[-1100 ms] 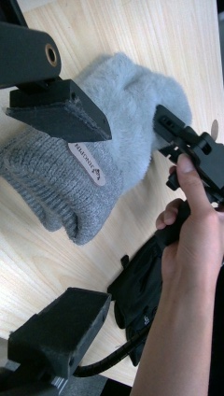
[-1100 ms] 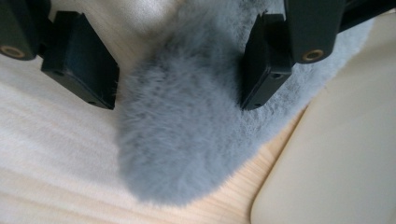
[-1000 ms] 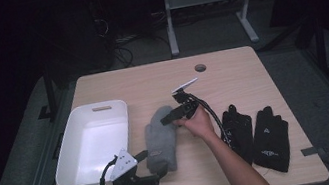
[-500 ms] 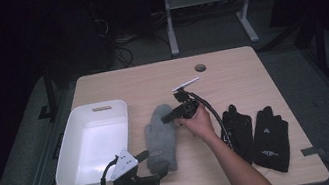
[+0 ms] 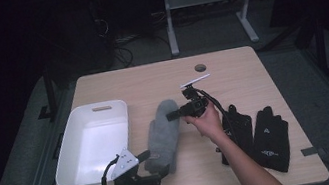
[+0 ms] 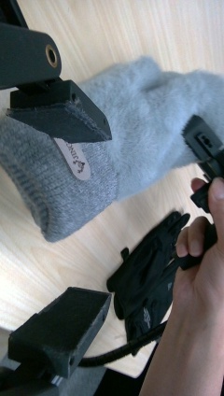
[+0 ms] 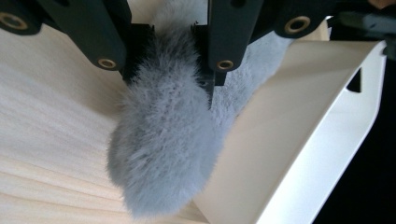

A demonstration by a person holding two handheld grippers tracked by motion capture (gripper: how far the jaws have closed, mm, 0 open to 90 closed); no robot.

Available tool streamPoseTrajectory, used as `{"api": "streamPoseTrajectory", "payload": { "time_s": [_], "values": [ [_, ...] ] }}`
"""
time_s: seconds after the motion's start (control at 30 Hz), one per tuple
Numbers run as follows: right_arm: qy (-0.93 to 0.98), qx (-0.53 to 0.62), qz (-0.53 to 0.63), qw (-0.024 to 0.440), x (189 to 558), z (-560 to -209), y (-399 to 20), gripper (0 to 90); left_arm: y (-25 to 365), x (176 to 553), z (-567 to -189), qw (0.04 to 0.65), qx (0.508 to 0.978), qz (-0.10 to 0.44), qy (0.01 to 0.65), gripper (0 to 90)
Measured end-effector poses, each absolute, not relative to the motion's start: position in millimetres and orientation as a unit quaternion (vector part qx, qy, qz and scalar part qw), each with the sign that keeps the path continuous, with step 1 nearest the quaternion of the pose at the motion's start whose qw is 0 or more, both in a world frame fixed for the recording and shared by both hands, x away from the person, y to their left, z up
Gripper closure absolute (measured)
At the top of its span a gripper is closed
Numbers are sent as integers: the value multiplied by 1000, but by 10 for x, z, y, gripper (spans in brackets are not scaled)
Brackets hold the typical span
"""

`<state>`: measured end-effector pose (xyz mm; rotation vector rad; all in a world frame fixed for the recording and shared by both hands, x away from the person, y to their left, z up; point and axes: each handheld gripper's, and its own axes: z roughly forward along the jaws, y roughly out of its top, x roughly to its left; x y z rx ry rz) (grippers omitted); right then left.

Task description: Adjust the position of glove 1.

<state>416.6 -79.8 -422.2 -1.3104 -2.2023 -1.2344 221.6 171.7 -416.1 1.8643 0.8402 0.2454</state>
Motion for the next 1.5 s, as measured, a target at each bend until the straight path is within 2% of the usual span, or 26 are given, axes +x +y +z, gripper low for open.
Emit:
{"api": "streamPoseTrajectory", "payload": {
  "time_s": [0.53, 0.8, 1.23, 1.5],
  "values": [
    [-755, -459, -452, 122, 3834, -4128, -1398, 757, 1472, 2355, -4074, 506, 786, 52, 351, 184],
    [-744, -471, -460, 108, 3715, -4256, -1721, 754, 1316, 2600, -4153, 485, 784, 7, 387, 195],
    [-736, -482, -466, 97, 3660, -4465, -1851, 753, 1299, 2838, -4411, 436, 772, -93, 453, 203],
    [-744, -481, -456, 83, 3646, -4473, -1831, 752, 1238, 2895, -4530, 406, 779, -131, 459, 192]
  ]
}}
